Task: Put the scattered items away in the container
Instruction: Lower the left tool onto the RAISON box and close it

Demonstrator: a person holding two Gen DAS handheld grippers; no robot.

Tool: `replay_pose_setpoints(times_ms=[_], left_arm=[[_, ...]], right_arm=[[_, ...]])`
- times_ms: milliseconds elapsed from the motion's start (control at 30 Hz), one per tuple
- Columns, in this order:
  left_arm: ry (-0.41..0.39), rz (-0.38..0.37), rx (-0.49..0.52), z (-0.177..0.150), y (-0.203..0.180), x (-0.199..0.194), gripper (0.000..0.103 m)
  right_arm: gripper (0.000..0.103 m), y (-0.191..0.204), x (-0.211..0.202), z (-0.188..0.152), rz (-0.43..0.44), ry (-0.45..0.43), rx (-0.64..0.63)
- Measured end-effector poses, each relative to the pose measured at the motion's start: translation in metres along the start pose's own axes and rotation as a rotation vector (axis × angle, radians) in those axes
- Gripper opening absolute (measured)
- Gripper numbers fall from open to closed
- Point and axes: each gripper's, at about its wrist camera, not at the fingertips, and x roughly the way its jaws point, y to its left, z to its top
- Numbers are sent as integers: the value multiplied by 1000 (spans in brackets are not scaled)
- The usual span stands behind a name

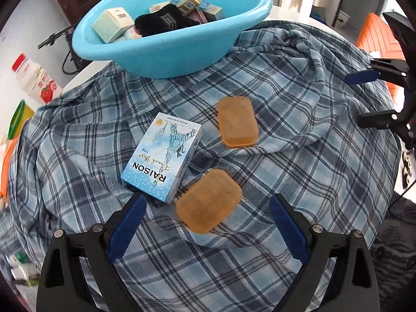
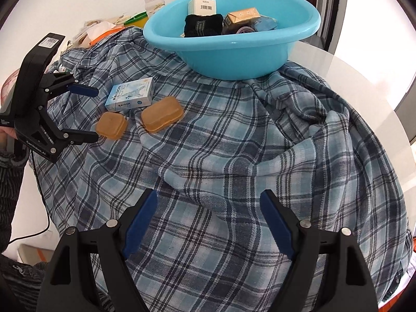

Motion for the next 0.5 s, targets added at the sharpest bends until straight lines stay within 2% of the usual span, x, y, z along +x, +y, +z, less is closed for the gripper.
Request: replay_pose_setpoints(times_ms=[133,367,500], left_arm=[[14,-49,17,12,17,7,97],[82,-38,155,35,31,27,97],[94,-64,190,44,36,39,97]], right_arm=[[80,-3,7,2,31,2,32],[80,0,20,-1,55,27,35],[80,-4,24,-4,64,27,61]])
